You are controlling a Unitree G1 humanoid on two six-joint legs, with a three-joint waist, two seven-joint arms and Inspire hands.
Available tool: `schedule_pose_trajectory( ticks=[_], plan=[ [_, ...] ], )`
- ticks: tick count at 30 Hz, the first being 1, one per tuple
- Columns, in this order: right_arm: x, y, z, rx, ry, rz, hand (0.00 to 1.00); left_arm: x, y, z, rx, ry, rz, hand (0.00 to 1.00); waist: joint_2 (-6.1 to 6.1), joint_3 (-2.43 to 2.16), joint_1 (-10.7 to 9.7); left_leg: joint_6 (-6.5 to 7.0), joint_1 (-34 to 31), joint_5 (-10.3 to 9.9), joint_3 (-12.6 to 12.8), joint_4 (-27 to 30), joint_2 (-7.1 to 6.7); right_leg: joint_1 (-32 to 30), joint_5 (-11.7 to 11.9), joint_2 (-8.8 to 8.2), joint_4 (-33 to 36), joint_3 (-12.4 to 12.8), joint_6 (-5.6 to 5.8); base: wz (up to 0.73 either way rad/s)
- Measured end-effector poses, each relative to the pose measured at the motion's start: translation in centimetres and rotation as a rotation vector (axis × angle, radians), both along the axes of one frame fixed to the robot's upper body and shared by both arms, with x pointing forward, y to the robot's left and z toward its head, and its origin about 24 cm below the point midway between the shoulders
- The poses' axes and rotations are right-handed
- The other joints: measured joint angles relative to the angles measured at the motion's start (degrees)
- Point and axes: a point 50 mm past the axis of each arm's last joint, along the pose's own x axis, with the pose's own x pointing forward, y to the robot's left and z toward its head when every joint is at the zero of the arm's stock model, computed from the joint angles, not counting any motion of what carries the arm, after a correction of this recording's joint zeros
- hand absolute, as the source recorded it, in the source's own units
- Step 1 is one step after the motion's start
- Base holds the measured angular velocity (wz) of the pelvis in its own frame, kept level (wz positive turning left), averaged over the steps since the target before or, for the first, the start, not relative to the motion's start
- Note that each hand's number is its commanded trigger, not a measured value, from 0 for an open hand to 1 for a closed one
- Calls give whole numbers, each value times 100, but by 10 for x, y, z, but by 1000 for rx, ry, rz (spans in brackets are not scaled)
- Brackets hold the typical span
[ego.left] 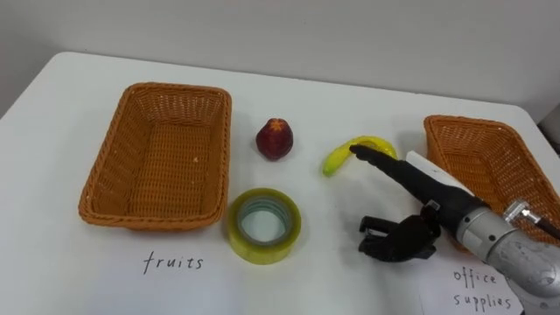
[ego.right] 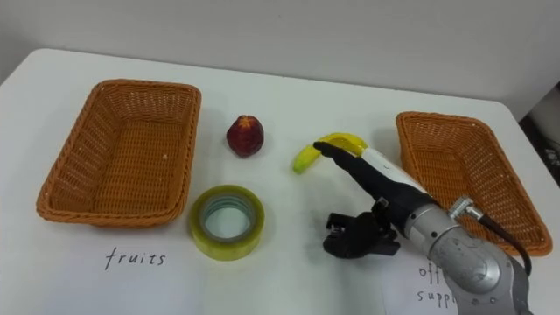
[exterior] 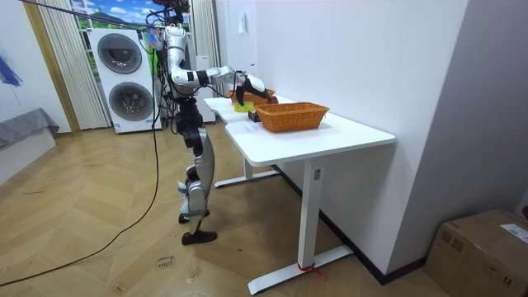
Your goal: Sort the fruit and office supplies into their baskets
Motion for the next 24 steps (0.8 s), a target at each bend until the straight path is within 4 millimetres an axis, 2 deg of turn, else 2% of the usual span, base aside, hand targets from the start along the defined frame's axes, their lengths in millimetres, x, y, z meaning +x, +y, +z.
schedule_pose_trajectory(
  ticks=[24],
  plan=[
    [-2,-15,-15,-73,122,-49,0,-3,5,1,38,21,18,0,-22,-5,-19,0,-3,0,-19,23,1,0,24,0,6,4,-2,0]
  ],
)
